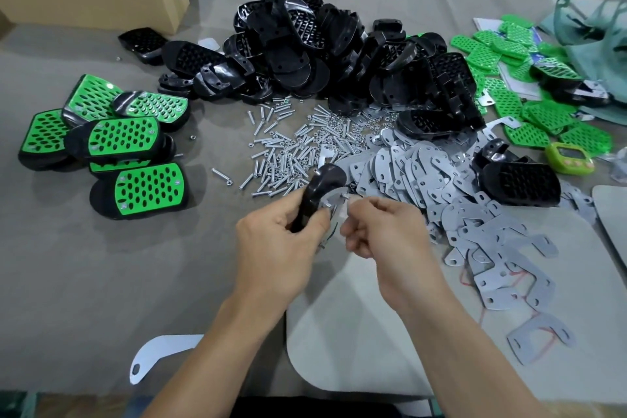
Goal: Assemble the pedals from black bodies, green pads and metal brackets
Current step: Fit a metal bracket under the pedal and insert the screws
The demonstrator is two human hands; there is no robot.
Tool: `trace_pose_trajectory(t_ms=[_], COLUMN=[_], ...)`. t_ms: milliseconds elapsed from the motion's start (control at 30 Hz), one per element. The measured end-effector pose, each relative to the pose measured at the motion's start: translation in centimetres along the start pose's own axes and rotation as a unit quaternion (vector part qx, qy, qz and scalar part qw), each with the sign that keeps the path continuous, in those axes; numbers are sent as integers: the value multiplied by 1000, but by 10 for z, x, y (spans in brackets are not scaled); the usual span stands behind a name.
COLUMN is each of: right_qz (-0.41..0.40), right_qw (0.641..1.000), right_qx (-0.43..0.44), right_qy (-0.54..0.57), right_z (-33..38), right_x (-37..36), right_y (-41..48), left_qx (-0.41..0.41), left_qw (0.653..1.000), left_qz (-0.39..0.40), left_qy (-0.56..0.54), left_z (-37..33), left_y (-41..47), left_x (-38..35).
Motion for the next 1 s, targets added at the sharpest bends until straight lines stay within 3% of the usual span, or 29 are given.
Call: trace_pose_trajectory(t_ms=[67, 167, 267, 567, 733, 900, 1000], right_qz=[-18, -38, -80, -66, -19, -74, -66], right_qw=[989, 968, 943, 945, 984, 965, 969], right_qx=[84, 164, 204, 216, 128, 176, 180], right_qy=[-123, -189, -250, -237, -126, -178, -154], right_z=[1, 2, 3, -1, -1, 3, 5], right_x=[0, 2, 8, 15, 11, 9, 8], right_y=[-3, -10, -15, -15, -12, -14, -11], left_qx=[1, -3, 18, -17, -51, -65, -137], left_qw=[1000, 997, 994, 994, 993, 995, 984], left_qz=[-8, 48, 103, 93, 73, 53, 58], left_qy=[30, 65, 27, 48, 73, 58, 93], left_z=[-2, -6, -4, -5, -9, -15, -20], left_y=[1, 2, 2, -12, -13, -13, -11], left_x=[-4, -6, -4, -7, -7, -7, -8])
Point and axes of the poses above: each hand's wrist, its own y-axis towards the middle knuckle, its own x-axis out of the back of the hand, z = x × y, the point moved 1 cm from there along y, towards the middle knuckle, and after that the axes turned 14 degrees about -y, right-handed, at the moved point
